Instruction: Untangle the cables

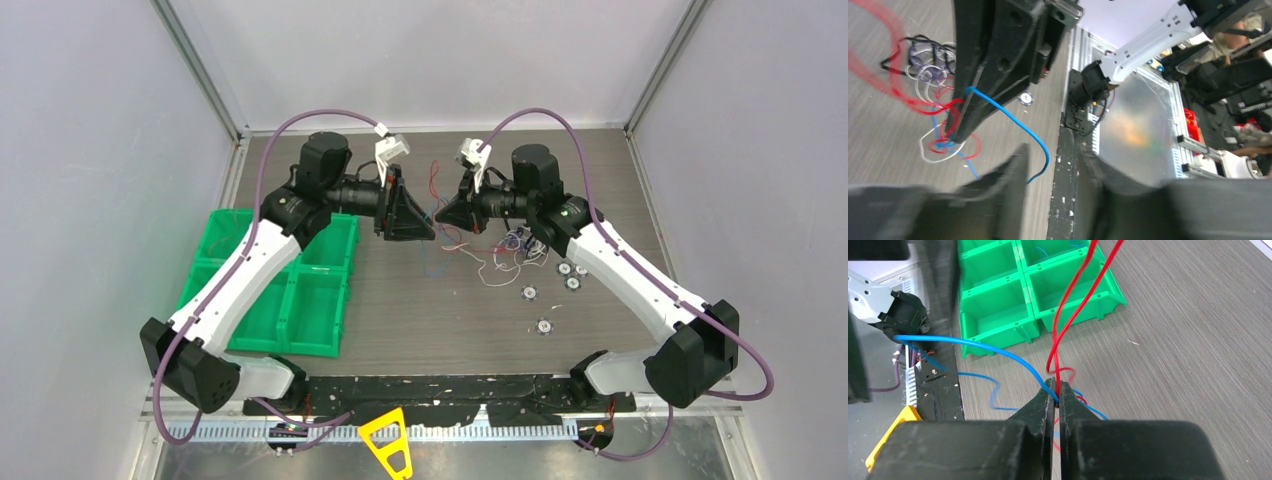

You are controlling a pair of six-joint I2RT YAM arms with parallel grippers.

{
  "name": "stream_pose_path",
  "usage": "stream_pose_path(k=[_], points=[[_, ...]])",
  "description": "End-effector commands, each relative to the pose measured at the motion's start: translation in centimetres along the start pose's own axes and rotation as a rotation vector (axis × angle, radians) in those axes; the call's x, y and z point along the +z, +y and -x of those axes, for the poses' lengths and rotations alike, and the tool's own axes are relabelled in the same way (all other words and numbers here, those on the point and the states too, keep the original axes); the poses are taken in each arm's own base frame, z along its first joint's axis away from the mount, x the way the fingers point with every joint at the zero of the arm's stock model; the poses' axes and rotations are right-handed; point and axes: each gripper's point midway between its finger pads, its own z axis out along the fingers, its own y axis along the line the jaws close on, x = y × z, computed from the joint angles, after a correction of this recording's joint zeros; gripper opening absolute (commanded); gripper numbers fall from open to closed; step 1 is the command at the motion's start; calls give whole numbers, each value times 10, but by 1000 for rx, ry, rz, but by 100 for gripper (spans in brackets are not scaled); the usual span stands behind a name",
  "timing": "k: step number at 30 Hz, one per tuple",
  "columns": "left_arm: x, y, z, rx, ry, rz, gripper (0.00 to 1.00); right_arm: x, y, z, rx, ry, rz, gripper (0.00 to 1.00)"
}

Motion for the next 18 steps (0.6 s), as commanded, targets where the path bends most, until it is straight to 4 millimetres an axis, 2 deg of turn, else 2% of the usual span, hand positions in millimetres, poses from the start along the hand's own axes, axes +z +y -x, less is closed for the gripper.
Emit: stream_pose_path(k=[1, 4, 5, 8, 12, 18], points=[[-20, 16, 10, -13, -87, 103, 53, -5, 7, 19, -17, -60, 18, 5], [-31, 26, 11, 16, -178, 151, 65, -8, 10, 21, 19, -65, 25, 6], [-32, 27, 4, 31, -186, 155, 67, -8, 11, 21, 26, -66, 27, 5], [-30, 21, 2, 86, -216, 135, 72, -7, 13, 23, 65, -74, 33, 5], [-25, 20, 5, 130, -214, 138, 75, -5, 15, 24, 100, -82, 53, 5], [-30, 33, 14, 235, -218, 228, 75, -5, 18, 17, 103, -66, 66, 6]])
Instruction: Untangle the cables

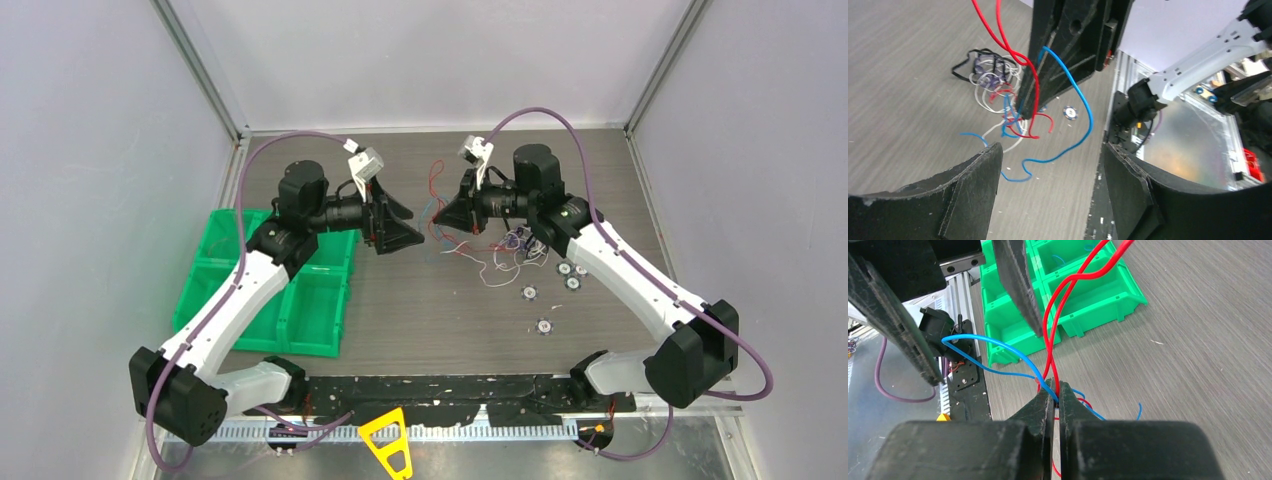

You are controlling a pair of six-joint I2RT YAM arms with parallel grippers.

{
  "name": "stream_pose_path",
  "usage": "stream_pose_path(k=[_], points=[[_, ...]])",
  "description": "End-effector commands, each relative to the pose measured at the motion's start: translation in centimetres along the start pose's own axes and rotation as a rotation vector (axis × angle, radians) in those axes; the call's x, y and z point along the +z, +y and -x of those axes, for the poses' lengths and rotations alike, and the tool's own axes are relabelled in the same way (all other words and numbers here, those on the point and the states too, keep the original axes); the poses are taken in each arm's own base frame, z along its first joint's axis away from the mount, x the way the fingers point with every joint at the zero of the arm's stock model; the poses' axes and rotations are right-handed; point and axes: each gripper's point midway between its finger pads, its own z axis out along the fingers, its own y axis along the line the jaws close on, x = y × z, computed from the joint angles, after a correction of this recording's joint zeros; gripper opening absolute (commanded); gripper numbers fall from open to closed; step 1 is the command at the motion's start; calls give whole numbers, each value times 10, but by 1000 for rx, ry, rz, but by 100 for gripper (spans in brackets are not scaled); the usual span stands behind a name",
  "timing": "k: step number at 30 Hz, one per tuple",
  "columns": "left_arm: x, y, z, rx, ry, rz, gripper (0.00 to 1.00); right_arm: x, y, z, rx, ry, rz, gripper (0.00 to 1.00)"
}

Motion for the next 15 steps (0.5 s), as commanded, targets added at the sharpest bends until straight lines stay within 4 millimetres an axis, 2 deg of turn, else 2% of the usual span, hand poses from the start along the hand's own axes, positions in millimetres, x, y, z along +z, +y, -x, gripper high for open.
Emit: stream_pose_path(k=[1, 4, 7, 11, 12, 15], points=[[-4, 3, 35, 201, -71, 59, 74, -4, 10, 8, -19, -34, 36, 6], [-1, 6, 42, 251, -38, 79, 74, -4, 11, 4, -17, -25, 41, 5], [4, -1, 49, 280, -31, 60, 70, -3, 10, -1, -16, -13, 39, 5], [13, -14, 42, 267, 21, 11, 47, -2, 7, -3, -10, -3, 31, 5], [14, -16, 39, 255, 43, 4, 45, -2, 6, -3, -10, -3, 29, 5], [15, -13, 28, 217, 95, 29, 54, -2, 6, -3, -9, -2, 26, 5]])
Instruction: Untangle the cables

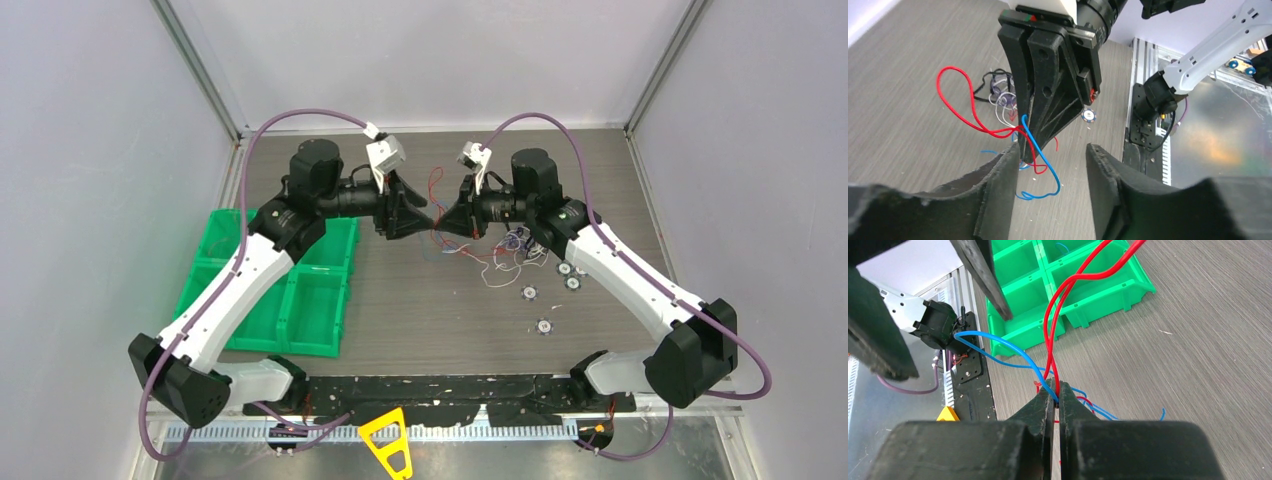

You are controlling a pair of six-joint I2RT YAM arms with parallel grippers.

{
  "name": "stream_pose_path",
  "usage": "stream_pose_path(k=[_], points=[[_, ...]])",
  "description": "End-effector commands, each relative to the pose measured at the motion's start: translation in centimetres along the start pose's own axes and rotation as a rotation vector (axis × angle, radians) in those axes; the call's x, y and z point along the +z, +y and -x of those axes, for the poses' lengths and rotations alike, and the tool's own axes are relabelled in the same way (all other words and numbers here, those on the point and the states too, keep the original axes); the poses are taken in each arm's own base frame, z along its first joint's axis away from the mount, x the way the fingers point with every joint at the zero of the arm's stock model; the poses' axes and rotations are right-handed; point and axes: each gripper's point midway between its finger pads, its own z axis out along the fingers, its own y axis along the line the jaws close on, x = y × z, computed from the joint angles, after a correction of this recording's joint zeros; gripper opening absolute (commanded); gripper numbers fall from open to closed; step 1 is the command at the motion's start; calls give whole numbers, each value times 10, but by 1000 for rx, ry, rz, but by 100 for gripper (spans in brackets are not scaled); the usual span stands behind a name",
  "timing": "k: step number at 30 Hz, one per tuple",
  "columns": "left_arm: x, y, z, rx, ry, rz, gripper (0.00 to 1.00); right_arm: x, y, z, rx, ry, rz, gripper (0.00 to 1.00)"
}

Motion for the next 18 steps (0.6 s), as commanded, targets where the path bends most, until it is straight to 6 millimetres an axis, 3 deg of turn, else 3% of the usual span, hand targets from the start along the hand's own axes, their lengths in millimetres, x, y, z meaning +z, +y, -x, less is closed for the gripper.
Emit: stream_pose_path(k=[1, 3, 5, 7, 9, 10, 16, 18], points=[[-1, 0, -12, -18, 78, 27, 57, -4, 6, 13, -37, -34, 13, 6], [0, 4, -17, -18, 87, 54, 61, -4, 8, 13, -33, -35, 19, 5], [2, 4, -24, -17, 116, 55, 59, -4, 9, 13, -28, -37, 22, 5], [6, -2, -28, -19, 155, 28, 40, -4, 8, 12, -21, -38, 20, 5], [8, -12, -24, -23, 164, -14, 10, -2, 6, 7, -5, -34, 15, 6], [8, -16, -16, -22, 147, -22, 0, -1, 4, 5, 3, -30, 11, 7], [-19, -43, 67, 32, -61, -39, 0, 13, -28, -33, 49, 32, -81, 30], [-31, -47, 96, 43, -126, -32, 0, 19, -37, -47, 70, 56, -92, 33]])
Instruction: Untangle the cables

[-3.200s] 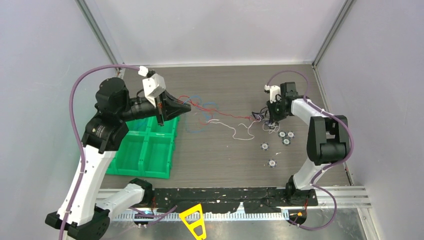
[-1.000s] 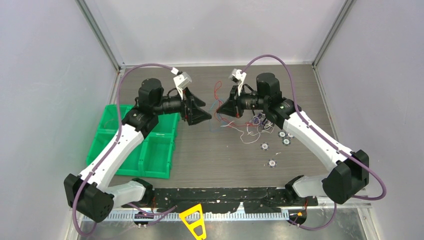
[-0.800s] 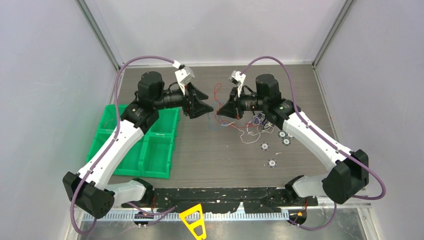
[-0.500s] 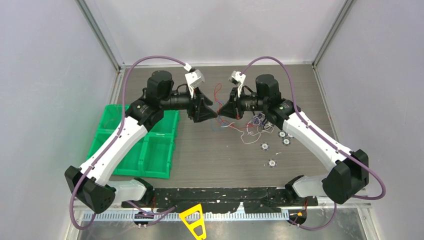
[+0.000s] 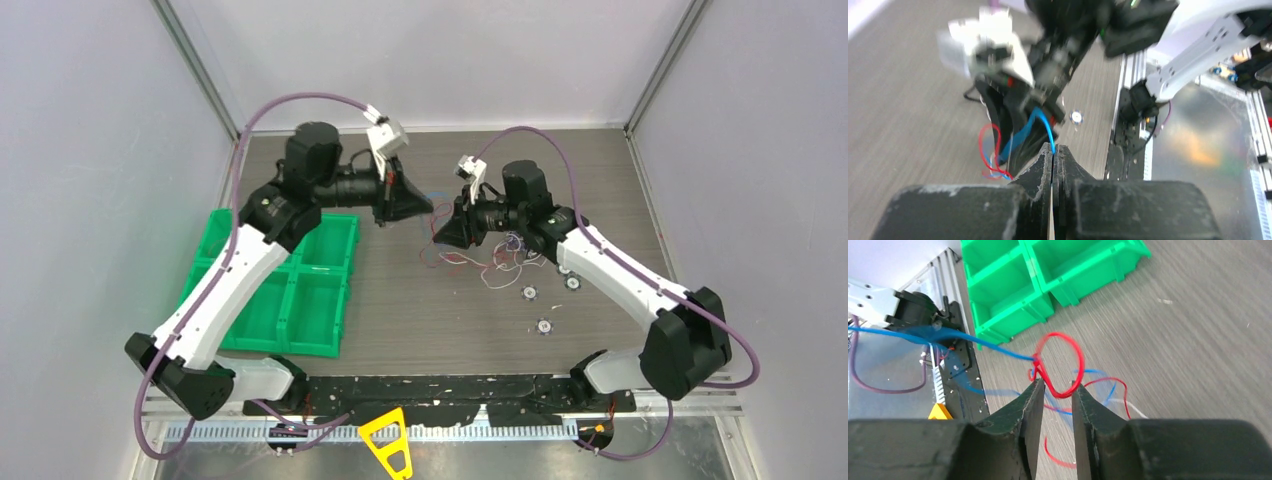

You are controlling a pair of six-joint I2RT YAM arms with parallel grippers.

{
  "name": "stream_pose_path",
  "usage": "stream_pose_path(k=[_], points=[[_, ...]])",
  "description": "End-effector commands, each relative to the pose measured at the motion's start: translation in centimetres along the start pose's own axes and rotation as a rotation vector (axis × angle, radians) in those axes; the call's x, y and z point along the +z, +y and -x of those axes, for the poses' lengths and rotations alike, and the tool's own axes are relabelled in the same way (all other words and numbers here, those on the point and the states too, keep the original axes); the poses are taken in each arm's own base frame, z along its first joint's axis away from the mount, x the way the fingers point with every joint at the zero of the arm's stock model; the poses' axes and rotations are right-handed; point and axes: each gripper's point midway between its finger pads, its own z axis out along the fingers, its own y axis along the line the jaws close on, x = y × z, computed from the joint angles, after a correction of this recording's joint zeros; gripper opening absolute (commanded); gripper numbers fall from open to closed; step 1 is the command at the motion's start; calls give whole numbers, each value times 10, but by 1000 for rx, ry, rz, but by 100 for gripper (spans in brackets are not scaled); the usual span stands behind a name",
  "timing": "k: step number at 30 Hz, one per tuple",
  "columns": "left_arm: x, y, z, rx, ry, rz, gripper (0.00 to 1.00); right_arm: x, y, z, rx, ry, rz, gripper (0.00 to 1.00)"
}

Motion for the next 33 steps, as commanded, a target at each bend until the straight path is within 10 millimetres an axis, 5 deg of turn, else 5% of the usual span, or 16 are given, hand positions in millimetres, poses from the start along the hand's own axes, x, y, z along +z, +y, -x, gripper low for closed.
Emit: stream_pose_path(k=[1, 9, 17, 21, 24, 33], points=[[-49, -36, 93, 108, -240, -22, 0, 17, -28, -23, 21, 25, -58, 35], [-127, -18, 161, 192, -418, 187, 0, 26, -67, -78, 8, 187, -155, 37], [-211, 26, 188, 247, -483, 527, 0, 21, -80, -122, 34, 317, -175, 41], [-244, 44, 188, 202, -523, 615, 0, 18, -86, -133, 36, 357, -191, 16], [-257, 60, 174, 167, -492, 656, 0, 14, -92, -137, 45, 372, -204, 6], [-274, 120, 69, 24, -318, 820, 0, 0, -88, -119, 33, 340, -203, 5]])
